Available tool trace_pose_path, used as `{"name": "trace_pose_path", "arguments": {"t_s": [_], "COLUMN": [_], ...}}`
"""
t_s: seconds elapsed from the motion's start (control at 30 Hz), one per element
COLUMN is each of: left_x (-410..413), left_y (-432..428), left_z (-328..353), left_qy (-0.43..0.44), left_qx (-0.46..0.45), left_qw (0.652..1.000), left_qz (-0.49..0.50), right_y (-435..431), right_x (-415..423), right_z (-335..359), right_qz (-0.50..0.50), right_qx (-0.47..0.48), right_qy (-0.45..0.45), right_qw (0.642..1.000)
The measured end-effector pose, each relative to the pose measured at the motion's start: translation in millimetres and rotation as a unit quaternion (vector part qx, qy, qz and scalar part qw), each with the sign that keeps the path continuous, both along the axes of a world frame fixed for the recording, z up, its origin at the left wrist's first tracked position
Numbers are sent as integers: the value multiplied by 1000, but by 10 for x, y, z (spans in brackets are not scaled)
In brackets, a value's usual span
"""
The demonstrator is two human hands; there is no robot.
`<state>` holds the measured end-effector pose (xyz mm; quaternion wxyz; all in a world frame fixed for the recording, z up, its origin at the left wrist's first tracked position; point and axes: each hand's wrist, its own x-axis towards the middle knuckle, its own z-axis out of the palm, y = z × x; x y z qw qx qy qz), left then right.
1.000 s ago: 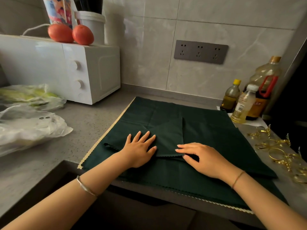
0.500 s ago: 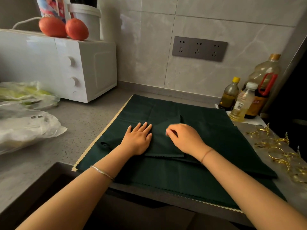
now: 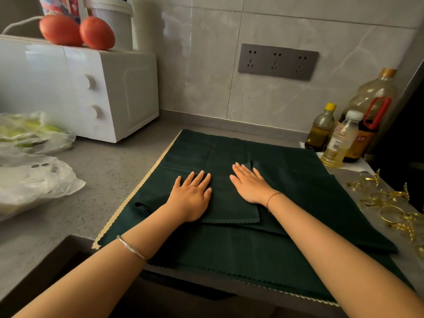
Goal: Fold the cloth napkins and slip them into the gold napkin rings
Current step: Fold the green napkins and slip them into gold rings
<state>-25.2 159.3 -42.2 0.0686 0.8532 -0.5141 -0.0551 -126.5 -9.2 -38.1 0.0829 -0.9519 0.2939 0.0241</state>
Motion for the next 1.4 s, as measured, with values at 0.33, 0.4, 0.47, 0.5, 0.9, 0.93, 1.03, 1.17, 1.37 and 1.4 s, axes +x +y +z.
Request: {"name": "trace_pose_path", "arguments": {"t_s": [0.33,0.4,0.47,0.5,0.9,0.93,1.03,1.17,1.37,1.4], "left_x": [-18,-86,-166,-210,-503,-491,-485,-464,-461,-462], "left_y": [-32,-116,-238,-313,-804,-801,-793,-792,-814,-819], "left_z": [75,109,142,155,1,5,-5,0,-2,-1], "left_qy": [12,8,15,22,6,5,6,0,7,9], "left_qx": [49,61,53,45,-15,-13,-8,-8,-22,-27], "left_qw": [999,998,998,999,1000,1000,1000,1000,998,997], "left_qz": [8,10,0,-7,-18,-22,-27,-29,-62,-73], "right_y": [-491,-635,-743,-783,-1182,-1211,-1304,-1495,-1397,-1250], "right_x": [-229,-437,-586,-629,-720,-738,-862,-1234,-1681,-1680], "right_z": [270,356,349,313,325,351,455,630,764,794], "right_qz": [-87,-115,-126,-128,-168,-170,-157,-159,-154,-145], "right_qx": [81,92,104,113,37,43,68,59,-41,-33], "right_qy": [-97,-119,-72,-51,-41,-27,-13,-45,-142,-196], "right_qw": [988,982,984,984,984,984,985,984,977,969]}}
